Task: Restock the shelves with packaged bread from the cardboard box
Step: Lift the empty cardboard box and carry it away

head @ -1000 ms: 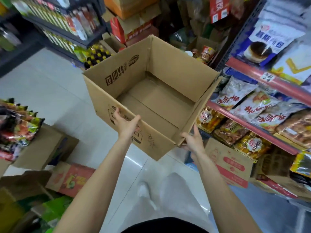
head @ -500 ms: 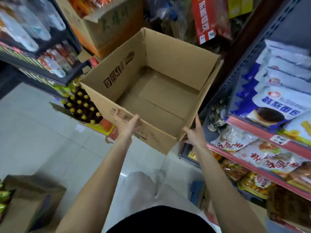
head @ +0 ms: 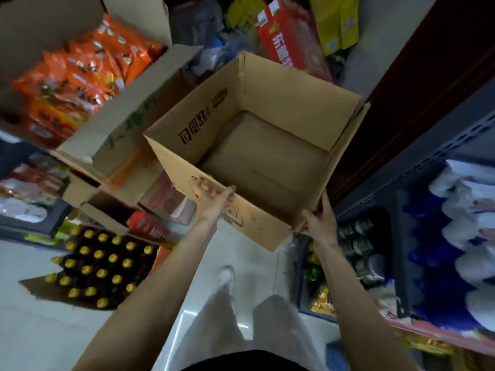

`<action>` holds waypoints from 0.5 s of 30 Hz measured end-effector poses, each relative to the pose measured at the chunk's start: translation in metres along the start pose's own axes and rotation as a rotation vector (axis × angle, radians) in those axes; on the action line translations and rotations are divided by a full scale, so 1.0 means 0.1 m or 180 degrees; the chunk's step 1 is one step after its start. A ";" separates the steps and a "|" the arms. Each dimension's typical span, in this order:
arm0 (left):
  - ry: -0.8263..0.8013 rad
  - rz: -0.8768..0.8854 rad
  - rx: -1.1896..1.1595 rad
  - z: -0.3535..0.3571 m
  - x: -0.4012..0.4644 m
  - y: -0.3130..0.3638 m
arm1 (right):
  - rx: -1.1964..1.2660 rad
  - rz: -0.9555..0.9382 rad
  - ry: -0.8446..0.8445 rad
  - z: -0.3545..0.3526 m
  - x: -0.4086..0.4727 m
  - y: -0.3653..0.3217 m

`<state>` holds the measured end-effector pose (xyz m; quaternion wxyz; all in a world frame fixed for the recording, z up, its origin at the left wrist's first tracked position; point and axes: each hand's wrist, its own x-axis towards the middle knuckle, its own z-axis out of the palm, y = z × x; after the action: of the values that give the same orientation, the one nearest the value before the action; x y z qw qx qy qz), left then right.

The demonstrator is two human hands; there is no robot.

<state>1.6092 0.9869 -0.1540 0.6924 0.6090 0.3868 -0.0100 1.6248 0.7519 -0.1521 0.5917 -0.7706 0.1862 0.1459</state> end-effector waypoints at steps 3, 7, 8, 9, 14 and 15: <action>-0.0354 -0.0161 0.0270 0.14 0.54 0.35 | 0.0151 -0.0014 0.0188 0.15 0.40 -0.25; -0.0596 -0.0095 0.0450 0.52 1.17 0.76 | 0.0154 -0.0066 0.0586 0.22 0.99 -0.59; -0.0605 -0.0079 0.0433 0.65 1.31 0.84 | 0.0122 -0.0019 0.0666 0.22 1.17 -0.65; -0.0614 -0.0078 0.0397 0.79 1.45 0.91 | 0.0105 0.0023 0.0715 0.22 1.35 -0.71; -0.0503 -0.0125 0.0379 1.36 2.17 1.16 | 0.0205 0.0038 0.0769 0.25 2.24 -0.95; -0.0551 -0.0166 0.0363 1.43 2.29 1.18 | 0.0195 0.0058 0.0809 0.23 2.41 -0.99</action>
<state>1.9020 1.0001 -0.1862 0.6869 0.6340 0.3402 -0.1026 1.8848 0.7699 -0.1804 0.5853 -0.7627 0.2710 0.0467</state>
